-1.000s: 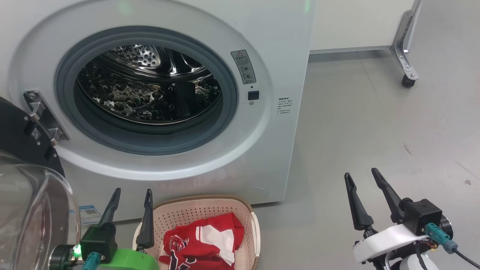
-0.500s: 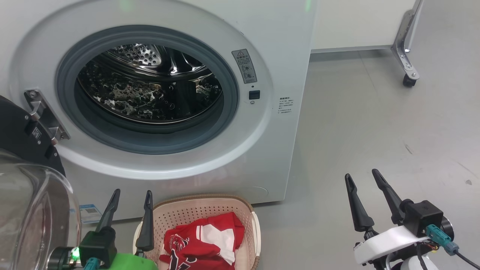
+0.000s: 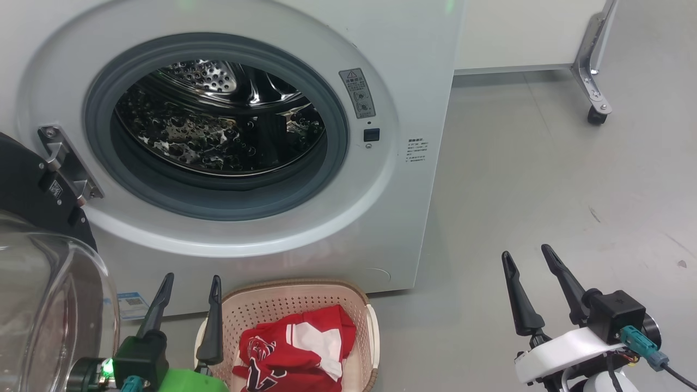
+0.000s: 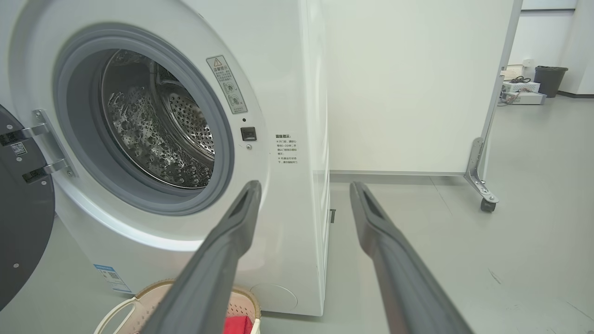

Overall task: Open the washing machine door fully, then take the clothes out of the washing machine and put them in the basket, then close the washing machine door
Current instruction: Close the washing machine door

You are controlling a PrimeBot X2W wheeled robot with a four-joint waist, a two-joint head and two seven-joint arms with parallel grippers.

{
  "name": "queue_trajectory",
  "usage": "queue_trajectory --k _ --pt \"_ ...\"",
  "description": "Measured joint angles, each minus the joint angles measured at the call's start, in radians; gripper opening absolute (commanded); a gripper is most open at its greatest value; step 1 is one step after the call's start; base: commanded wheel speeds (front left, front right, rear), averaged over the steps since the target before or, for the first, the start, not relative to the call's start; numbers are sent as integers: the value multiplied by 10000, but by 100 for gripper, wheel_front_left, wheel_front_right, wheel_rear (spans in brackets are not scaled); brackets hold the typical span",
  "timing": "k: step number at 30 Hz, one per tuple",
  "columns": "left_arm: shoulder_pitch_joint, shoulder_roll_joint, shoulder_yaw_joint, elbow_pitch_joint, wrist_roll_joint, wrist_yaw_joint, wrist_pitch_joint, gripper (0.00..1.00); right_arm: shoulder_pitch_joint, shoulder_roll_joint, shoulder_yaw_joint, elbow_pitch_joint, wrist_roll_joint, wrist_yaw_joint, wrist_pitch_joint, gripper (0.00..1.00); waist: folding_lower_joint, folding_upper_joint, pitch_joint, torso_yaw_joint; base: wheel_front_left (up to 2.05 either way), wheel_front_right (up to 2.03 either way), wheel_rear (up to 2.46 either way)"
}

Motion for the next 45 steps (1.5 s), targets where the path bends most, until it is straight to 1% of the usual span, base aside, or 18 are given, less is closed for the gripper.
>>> queue_trajectory --k 5,7,29,45 --pt "64 4 0 -134 61 31 65 100 1 -8 -2 -44 0 -4 2 100 0 0 5 28 -63 63 0" --pt "107 4 0 -174 61 35 90 100 2 -15 -4 -56 0 -73 2 100 0 0 7 38 -77 77 0" --pt "198 58 -63 -518 128 42 251 100 11 -40 -8 -125 17 -75 54 100 0 0 -6 38 -101 101 0" --pt "288 82 -58 -694 144 44 255 100 64 -40 -6 -155 19 -90 90 100 0 0 -30 86 -45 45 0"
